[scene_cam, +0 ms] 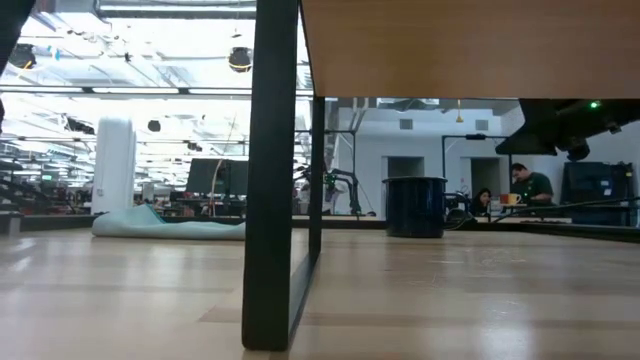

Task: Stack small to large cups/mugs on shelf
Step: Put the brown mug on the shelf

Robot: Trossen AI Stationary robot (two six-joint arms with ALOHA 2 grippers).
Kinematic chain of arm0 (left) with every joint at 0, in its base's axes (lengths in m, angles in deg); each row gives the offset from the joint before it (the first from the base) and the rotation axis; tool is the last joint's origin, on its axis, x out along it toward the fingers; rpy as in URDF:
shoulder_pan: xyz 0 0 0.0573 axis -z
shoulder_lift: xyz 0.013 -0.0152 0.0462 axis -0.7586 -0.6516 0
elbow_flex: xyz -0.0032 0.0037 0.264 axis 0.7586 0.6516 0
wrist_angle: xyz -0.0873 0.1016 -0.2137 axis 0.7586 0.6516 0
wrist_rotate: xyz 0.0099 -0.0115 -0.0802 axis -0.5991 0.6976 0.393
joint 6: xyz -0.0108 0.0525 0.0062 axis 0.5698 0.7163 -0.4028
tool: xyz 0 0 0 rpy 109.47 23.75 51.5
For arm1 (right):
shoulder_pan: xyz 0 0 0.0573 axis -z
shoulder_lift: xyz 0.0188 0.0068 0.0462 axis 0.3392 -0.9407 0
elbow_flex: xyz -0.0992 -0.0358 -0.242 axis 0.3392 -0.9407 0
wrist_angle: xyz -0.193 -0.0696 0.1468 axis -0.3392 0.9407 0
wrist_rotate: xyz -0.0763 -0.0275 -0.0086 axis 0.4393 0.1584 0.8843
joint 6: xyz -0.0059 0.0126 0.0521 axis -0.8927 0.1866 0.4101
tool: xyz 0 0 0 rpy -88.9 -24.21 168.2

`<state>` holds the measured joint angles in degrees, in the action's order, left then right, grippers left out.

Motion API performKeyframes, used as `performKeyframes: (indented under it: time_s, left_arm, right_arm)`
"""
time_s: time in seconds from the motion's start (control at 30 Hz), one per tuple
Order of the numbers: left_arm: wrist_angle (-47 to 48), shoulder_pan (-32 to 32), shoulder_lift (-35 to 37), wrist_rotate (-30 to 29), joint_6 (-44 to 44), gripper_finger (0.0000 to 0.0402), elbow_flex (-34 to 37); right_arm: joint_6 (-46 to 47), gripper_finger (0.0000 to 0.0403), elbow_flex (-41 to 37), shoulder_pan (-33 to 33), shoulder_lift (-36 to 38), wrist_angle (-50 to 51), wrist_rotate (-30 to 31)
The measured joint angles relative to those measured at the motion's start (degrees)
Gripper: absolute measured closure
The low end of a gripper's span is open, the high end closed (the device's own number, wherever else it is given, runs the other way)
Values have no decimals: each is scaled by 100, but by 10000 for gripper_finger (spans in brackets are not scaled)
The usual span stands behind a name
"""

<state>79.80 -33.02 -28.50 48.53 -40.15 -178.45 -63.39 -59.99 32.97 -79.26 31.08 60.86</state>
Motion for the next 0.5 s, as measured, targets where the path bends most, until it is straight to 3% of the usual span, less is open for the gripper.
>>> performKeyframes:
  time_s: [0.07,0.23,0.5]
  left_arm:
    - [321,44,-225,-16,-166,393,-329]
    - [335,116,-373,227,-692,393,-268]
    - [-253,339,-391,394,-827,393,-270]
  right_arm:
    - [0,370,0,0,13,-2,-1]
    - [1,370,0,1,20,-11,11]
    - [2,370,0,2,11,-7,10]
